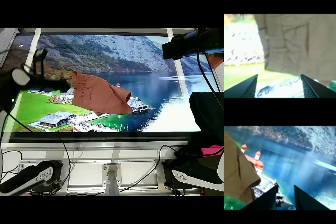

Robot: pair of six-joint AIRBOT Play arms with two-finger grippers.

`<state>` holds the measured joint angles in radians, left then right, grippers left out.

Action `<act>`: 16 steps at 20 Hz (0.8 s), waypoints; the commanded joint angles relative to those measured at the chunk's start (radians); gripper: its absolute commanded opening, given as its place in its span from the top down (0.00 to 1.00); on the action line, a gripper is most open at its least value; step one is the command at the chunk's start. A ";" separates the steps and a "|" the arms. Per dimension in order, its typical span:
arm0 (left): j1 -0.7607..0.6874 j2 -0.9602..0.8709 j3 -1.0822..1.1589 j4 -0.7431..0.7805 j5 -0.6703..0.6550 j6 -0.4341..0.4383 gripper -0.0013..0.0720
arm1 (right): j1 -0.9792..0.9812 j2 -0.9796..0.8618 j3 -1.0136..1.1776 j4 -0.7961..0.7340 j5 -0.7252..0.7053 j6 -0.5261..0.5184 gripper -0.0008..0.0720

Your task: Fold the clothes and pants, and hang the long-sleeved shirts on hangers.

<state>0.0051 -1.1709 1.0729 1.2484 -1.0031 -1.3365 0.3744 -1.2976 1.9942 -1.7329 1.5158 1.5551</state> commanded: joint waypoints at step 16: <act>0.086 -0.323 -0.130 -0.355 0.145 0.384 0.19 | 0.000 -0.035 0.000 0.008 -0.017 -0.004 0.59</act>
<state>0.0902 -1.4551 0.9424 0.9638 -0.9035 -0.9848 0.3744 -1.3254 1.9942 -1.7256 1.4986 1.5501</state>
